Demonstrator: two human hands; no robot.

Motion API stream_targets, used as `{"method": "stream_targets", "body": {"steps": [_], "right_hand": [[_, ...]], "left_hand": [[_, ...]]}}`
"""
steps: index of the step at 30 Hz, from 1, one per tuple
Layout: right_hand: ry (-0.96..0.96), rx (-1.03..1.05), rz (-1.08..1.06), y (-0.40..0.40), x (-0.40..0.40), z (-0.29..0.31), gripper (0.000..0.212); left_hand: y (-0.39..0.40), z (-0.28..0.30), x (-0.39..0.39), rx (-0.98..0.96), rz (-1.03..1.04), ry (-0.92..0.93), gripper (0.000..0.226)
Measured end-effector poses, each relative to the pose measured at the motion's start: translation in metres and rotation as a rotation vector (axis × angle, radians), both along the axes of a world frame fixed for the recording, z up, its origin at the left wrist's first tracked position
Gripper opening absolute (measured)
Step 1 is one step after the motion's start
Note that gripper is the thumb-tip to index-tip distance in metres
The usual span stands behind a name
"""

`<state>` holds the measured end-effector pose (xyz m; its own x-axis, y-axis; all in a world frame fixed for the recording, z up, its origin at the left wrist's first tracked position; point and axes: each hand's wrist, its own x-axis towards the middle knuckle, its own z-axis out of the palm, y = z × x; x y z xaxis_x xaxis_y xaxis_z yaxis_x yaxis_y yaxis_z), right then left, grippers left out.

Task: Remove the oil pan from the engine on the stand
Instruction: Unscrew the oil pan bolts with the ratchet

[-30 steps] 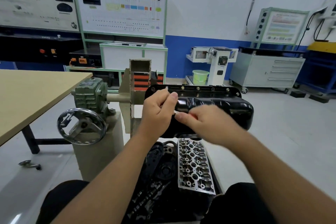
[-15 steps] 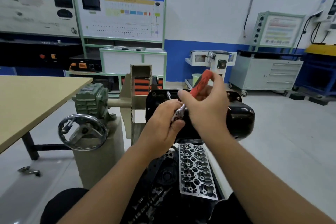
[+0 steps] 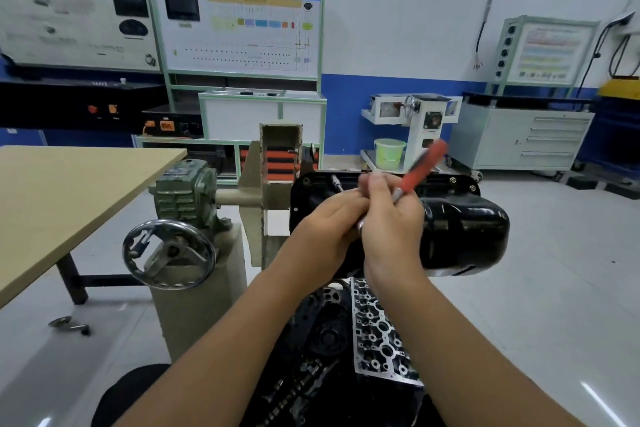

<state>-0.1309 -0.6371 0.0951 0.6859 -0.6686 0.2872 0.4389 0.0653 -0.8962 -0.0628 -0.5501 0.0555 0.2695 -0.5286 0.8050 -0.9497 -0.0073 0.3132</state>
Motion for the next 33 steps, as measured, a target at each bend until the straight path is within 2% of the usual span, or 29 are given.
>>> {"method": "stream_targets", "body": {"steps": [1, 3, 8, 11, 13, 14, 16, 17, 18, 20, 23, 27, 29, 33], "right_hand": [[-0.009, 0.099, -0.016, 0.000, -0.002, -0.003, 0.013], [0.001, 0.162, -0.034, 0.000, -0.010, -0.011, 0.014], [-0.010, 0.346, -0.068, -0.008, -0.037, -0.030, 0.039], [0.011, 0.370, -0.217, -0.022, -0.046, -0.032, 0.061], [0.025, 0.301, -0.338, -0.034, -0.052, -0.030, 0.073], [0.023, 0.196, -0.407, -0.039, -0.056, -0.029, 0.070], [0.049, -0.139, -0.442, -0.045, -0.060, -0.025, 0.041], [0.072, -0.300, -0.362, -0.045, -0.061, -0.021, 0.027], [0.115, -0.432, -0.238, -0.044, -0.060, -0.018, 0.023], [0.247, -0.587, 0.003, -0.038, -0.055, -0.015, 0.034], [0.273, -0.578, 0.160, -0.033, -0.048, -0.018, 0.030], [0.127, -0.268, 0.390, -0.033, -0.050, -0.030, 0.016], [0.086, -0.265, 0.369, -0.029, -0.048, -0.037, 0.014], [-0.009, -0.289, 0.192, -0.014, -0.043, -0.042, 0.015]], "left_hand": [[-0.001, 0.001, -0.003, -0.010, 0.001, 0.002, 0.041], [-0.002, 0.000, -0.006, -0.021, 0.031, -0.002, 0.038], [0.000, -0.001, -0.008, -0.053, 0.097, -0.026, 0.027], [0.000, -0.001, -0.010, -0.071, 0.098, -0.037, 0.025], [0.000, -0.001, -0.010, -0.084, 0.086, -0.023, 0.025], [0.000, -0.002, -0.009, -0.085, 0.089, -0.014, 0.025], [0.000, -0.002, -0.008, -0.087, 0.113, -0.011, 0.027], [-0.001, -0.002, -0.008, -0.090, 0.128, -0.016, 0.028], [-0.001, -0.003, -0.008, -0.095, 0.140, -0.019, 0.028], [-0.001, -0.003, -0.008, -0.106, 0.145, -0.008, 0.027], [0.000, -0.002, -0.008, -0.141, 0.134, 0.011, 0.025], [0.001, -0.003, -0.004, -0.171, 0.147, -0.007, 0.031], [0.001, -0.005, -0.001, -0.156, 0.170, -0.035, 0.033], [-0.003, -0.008, 0.002, -0.171, 0.198, -0.077, 0.027]]}}
